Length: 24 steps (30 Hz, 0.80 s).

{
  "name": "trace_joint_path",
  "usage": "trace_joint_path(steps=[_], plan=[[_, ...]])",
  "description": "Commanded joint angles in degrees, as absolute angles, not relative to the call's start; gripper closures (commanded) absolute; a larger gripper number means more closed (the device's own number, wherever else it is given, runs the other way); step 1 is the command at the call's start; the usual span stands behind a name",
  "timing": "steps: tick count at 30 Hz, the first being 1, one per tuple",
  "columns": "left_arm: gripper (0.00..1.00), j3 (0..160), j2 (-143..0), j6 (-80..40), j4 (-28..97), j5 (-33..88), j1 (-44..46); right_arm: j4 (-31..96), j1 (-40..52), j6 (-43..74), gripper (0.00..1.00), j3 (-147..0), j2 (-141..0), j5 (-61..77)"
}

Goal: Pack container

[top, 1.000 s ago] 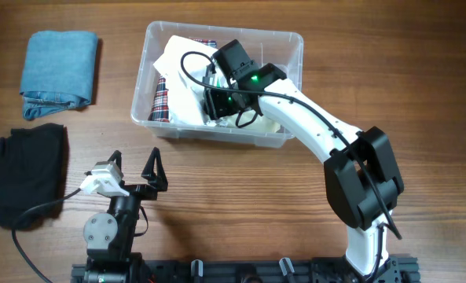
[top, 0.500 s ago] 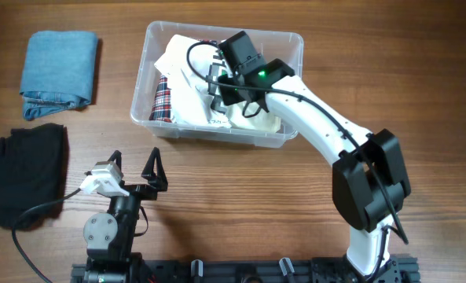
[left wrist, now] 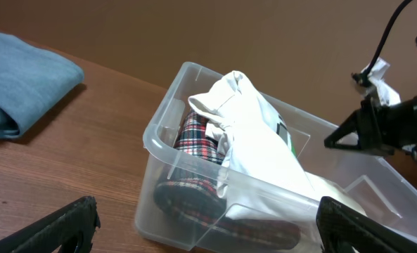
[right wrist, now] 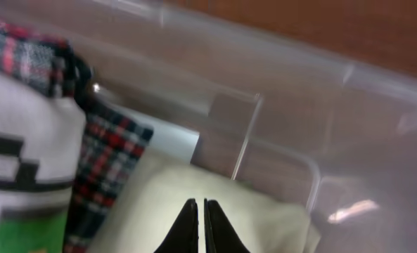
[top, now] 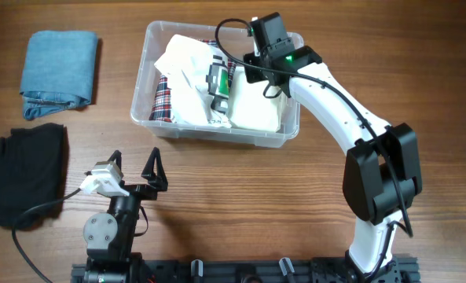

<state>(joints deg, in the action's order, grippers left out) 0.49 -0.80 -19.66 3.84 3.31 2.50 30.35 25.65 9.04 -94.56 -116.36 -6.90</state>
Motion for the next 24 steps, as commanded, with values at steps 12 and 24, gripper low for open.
trace_joint_path(steps=[12, 24], plan=[[0.00, 0.3, -0.4, -19.7, 4.2, 3.2, 2.1, 15.2, 20.1, 3.6, 0.96, -95.5, -124.3, -12.3], [0.00, 0.3, -0.4, -19.7, 4.2, 3.2, 2.1, 10.6, 19.8, 2.6, 0.94, -95.5, -125.9, -12.2]])
